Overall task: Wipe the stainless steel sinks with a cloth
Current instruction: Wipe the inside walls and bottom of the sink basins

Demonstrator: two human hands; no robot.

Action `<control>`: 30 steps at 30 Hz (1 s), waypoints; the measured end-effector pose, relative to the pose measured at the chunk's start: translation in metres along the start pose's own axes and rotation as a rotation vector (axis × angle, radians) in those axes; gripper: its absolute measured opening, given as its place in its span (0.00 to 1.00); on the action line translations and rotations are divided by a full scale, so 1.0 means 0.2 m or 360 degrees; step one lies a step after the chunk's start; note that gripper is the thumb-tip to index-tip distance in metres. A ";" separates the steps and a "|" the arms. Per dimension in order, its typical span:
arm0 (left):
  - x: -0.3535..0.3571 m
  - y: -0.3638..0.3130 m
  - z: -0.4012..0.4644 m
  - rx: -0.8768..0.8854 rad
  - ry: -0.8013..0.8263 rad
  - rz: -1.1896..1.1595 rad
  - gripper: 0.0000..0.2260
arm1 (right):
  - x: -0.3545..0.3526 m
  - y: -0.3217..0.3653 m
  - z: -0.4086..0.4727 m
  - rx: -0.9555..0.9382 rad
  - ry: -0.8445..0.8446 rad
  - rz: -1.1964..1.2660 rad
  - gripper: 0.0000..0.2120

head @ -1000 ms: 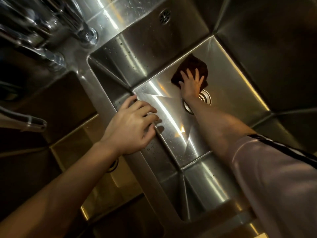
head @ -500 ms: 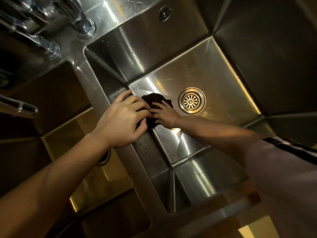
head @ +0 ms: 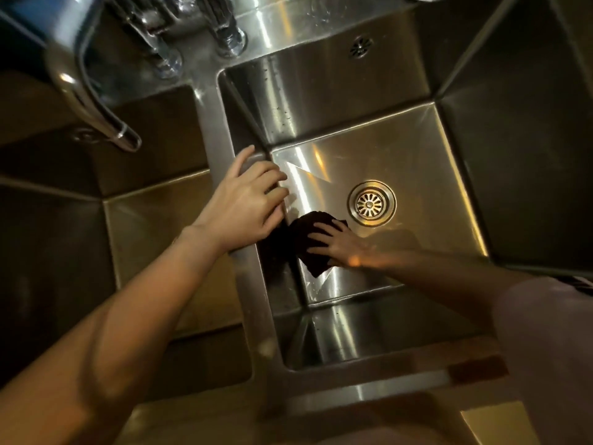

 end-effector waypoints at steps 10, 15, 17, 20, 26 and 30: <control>0.09 -0.20 -0.45 -0.1121 -0.0325 -0.0351 0.20 | -0.07 -0.03 0.13 0.0384 -0.0205 0.0161 0.29; 0.10 -0.20 -0.44 -0.1244 -0.0379 -0.0401 0.20 | -0.22 -0.19 0.32 0.0636 -0.0385 0.0260 0.27; 0.11 -0.20 -0.44 -0.1261 -0.0381 -0.0378 0.20 | -0.30 -0.29 0.40 0.0708 -0.0429 0.0255 0.28; 0.12 -0.20 -0.44 -0.1250 -0.0383 -0.0363 0.20 | -0.43 -0.45 0.51 0.0772 -0.0502 0.0285 0.31; 0.13 -0.20 -0.42 -0.1239 -0.0399 -0.0395 0.19 | -0.52 -0.59 0.57 0.0707 -0.0617 0.0301 0.28; 0.12 -0.20 -0.42 -0.1230 -0.0389 -0.0412 0.19 | -0.56 -0.59 0.61 0.0757 -0.0782 0.0368 0.18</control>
Point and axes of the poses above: each hand's wrist, its own z-axis towards the middle knuckle, its own x-axis out of the palm, y = z × x, the point moved 5 cm from there along z, towards the middle knuckle, and after that the axes turned 9 degrees about -x, right-handed, at the moved point
